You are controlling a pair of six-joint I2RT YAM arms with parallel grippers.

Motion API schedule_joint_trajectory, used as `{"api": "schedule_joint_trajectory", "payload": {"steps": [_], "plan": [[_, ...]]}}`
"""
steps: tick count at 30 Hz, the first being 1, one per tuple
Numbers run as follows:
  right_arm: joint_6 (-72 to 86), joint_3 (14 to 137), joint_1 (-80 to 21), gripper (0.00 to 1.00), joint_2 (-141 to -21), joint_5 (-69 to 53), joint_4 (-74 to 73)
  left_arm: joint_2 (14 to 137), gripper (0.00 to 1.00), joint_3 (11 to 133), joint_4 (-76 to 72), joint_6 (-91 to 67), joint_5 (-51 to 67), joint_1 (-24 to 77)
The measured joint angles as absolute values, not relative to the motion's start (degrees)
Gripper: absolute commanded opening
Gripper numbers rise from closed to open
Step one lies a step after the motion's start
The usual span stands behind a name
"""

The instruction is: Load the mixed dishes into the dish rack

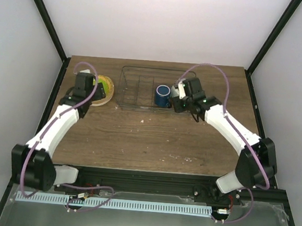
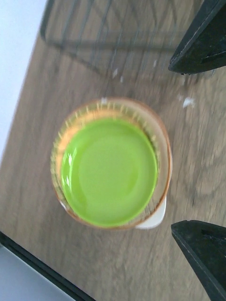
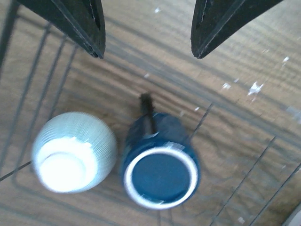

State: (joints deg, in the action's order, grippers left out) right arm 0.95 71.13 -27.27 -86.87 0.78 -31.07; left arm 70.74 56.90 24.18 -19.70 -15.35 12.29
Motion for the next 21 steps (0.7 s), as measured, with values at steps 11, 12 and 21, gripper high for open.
{"api": "schedule_joint_trajectory", "payload": {"steps": [11, 12, 21], "plan": [[7.49, 59.05, -33.06, 0.57, -74.65, 0.01, -29.52, 91.39, 0.84, 68.14, 28.97, -16.75, -9.82, -4.12], [7.88, 58.33, -33.06, 0.57, -73.54, 0.03, -29.30, 92.75, 0.83, 69.14, 29.12, -16.49, -9.85, -4.38], [9.37, 53.95, -33.19, 0.53, -68.90, 0.30, -29.17, 104.18, 0.72, 77.06, 29.39, -15.03, -8.29, -6.26]]}}
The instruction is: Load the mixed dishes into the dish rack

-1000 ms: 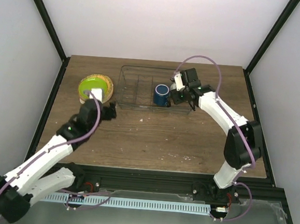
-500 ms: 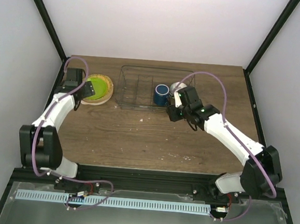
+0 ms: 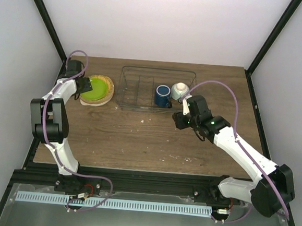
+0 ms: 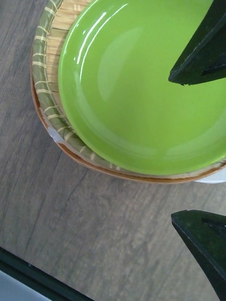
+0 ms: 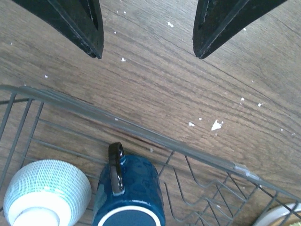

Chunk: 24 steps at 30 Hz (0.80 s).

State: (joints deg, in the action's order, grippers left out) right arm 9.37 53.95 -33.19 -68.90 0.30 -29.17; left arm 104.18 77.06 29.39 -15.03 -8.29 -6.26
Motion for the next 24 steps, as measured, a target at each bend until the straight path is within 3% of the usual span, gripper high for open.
{"api": "schedule_joint_trajectory", "payload": {"steps": [13, 24], "plan": [[10.17, 51.13, -33.21, 0.52, -67.11, 0.34, -29.52, 112.75, 0.52, 81.12, 29.15, -14.28, -3.09, -9.10], [10.61, 50.50, -33.19, 0.52, -67.42, 0.60, -29.58, 113.21, 0.48, 81.82, 28.77, -13.45, -1.54, -9.56]]}}
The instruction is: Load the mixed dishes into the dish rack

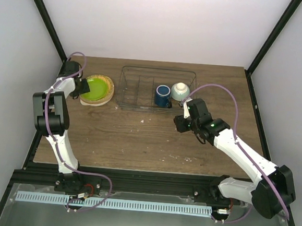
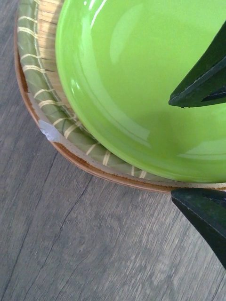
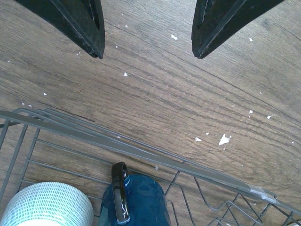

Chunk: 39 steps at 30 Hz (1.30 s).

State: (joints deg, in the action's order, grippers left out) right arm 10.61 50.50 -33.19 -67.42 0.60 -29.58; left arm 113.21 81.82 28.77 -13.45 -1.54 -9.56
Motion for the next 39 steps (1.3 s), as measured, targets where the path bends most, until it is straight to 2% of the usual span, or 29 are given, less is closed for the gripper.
{"api": "schedule_joint_trajectory", "payload": {"steps": [14, 29, 39], "plan": [[11.07, 50.39, -33.21, 0.52, -68.23, 0.60, -29.58, 113.25, 0.31, 82.08, 28.49, -13.21, -1.17, -9.96], [11.07, 48.75, -33.19, 0.52, -68.20, 0.71, -30.00, 113.16, 0.00, 79.77, 23.42, -15.40, 2.35, -12.14], [11.07, 48.69, -33.21, 0.52, -68.18, 0.67, -30.00, 110.48, 0.00, 74.43, 18.46, -17.28, 5.15, -13.15]]}}
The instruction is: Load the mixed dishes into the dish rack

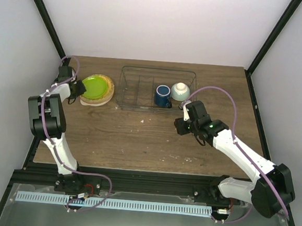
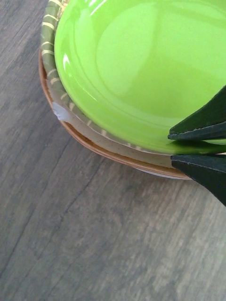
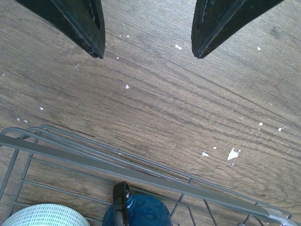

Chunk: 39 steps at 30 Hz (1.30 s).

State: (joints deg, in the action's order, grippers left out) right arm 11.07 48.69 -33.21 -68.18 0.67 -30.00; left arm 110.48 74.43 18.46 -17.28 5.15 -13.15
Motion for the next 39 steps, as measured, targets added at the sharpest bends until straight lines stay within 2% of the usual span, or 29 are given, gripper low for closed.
{"api": "schedule_joint_trajectory", "payload": {"steps": [17, 27, 33, 39], "plan": [[11.05, 48.01, -33.47, 0.52, -68.20, -1.85, -28.45, 98.28, 0.00, 59.44, 12.12, -21.06, 8.64, -15.51], [11.94, 44.47, -33.58, 0.52, -69.78, -19.38, -16.80, 89.78, 0.00, 50.63, 8.51, -23.81, 15.59, -16.01], [15.31, 43.07, -33.61, 0.55, -73.67, -31.94, -7.03, 80.62, 0.00, 44.91, 6.09, -24.77, 19.59, -16.14], [17.32, 43.09, -33.98, 0.56, -77.89, -36.49, -3.33, 71.88, 0.00, 44.88, 6.50, -24.32, 18.00, -16.14]]}}
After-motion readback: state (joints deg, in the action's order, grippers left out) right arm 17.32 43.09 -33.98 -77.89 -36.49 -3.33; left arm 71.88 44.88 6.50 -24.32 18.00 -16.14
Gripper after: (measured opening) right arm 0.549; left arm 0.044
